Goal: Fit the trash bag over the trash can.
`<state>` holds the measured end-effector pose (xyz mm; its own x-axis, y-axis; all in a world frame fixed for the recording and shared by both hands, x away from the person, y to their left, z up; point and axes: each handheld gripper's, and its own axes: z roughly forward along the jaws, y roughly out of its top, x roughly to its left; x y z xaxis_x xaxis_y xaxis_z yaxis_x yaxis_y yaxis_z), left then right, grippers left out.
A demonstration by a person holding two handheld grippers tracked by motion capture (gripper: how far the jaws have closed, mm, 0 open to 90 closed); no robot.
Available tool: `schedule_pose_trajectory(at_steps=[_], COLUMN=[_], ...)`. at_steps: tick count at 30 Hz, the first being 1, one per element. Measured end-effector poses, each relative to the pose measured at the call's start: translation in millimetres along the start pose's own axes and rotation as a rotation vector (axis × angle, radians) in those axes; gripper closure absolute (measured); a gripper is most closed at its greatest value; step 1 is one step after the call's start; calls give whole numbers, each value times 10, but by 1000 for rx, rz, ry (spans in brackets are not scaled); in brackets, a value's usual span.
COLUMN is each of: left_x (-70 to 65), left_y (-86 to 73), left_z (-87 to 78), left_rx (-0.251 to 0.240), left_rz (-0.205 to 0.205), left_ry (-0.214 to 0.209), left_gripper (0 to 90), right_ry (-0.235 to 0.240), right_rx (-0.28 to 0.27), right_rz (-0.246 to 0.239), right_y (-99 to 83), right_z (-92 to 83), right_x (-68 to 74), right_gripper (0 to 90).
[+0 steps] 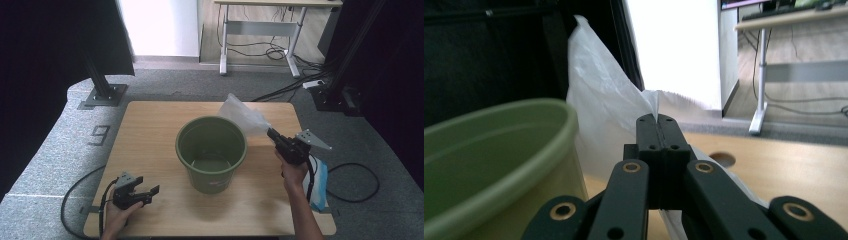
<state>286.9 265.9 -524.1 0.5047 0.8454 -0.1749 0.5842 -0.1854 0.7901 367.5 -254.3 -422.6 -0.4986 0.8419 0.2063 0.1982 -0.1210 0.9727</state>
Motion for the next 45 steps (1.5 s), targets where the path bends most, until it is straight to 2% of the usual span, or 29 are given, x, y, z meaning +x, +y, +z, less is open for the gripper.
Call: schedule_pose_trajectory(at_steps=[6,13,19,24,31,45], left_x=[8,17,18,17,18,26], left_y=[5,6,6,6,6,10], left_z=[6,6,9,4,21,9], left_rx=[-7,-5,-6,-6,0,-9], left_rz=[-14,-15,-14,-14,-13,-24], left_ry=[-10,-8,-8,-8,-7,-14], left_gripper=[190,190,190,191,191,191], right_ry=[2,36,63,71,80,107], right_rx=[-69,-135,-185,-180,-170,-229], right_rz=[-37,-72,-121,-127,-81,-128], right_y=[294,575,763,758,700,1006], right_z=[-162,-306,-426,-432,-391,-481], right_x=[100,267,442,465,371,565], right_gripper=[889,889,889,889,888,889])
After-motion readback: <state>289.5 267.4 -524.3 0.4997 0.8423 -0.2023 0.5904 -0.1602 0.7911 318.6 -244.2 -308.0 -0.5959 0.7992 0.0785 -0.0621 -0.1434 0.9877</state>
